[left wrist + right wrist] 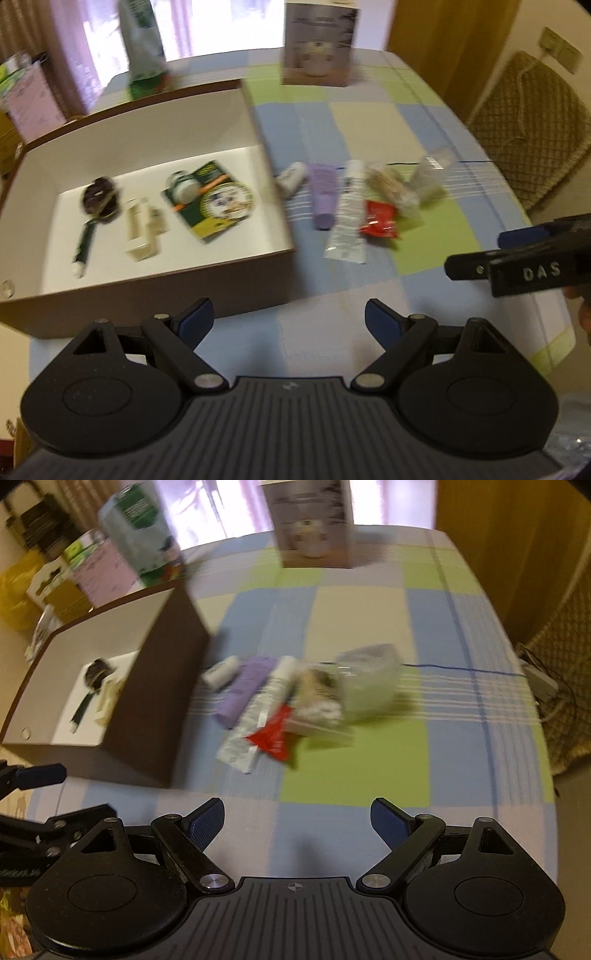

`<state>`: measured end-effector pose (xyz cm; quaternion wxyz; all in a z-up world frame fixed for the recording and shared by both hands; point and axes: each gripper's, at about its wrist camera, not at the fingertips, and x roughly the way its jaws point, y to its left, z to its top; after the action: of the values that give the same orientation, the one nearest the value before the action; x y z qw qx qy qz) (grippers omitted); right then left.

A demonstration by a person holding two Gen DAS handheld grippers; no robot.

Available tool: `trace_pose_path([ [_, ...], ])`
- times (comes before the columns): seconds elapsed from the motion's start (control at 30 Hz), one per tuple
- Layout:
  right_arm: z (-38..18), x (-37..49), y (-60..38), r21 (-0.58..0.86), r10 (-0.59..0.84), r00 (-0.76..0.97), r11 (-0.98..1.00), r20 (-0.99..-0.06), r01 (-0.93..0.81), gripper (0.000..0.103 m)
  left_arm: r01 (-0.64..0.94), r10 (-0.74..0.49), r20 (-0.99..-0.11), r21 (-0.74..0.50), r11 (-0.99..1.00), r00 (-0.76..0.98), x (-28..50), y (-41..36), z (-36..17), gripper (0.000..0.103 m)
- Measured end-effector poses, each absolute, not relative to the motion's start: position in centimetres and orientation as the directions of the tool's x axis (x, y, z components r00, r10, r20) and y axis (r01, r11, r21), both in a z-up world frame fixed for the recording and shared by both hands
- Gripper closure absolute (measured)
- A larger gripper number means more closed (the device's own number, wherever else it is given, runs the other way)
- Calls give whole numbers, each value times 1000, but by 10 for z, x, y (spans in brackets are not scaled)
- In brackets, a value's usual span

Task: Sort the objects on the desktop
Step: 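Withdraw both open tools from the box toward the loose toiletries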

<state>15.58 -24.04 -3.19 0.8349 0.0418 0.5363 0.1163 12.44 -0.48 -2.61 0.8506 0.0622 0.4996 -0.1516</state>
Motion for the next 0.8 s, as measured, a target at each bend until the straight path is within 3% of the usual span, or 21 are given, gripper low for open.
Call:
trace_pose_path([
  [0.47,-44,177,-328,172,159,397,985,-904,-3,11,452,-298,-860,-91,888,413,144,-79,-42,23],
  [0.6,-52,180,-343,176,153,380,984,-912,26,11,484,-305,-870,-89,870,388,156,-96,-56,36],
  [0.8,-62,187,-361,176,144,357,983,-923,60,11,524,-285,-881,-51,850,378,177,-119,-80,36],
])
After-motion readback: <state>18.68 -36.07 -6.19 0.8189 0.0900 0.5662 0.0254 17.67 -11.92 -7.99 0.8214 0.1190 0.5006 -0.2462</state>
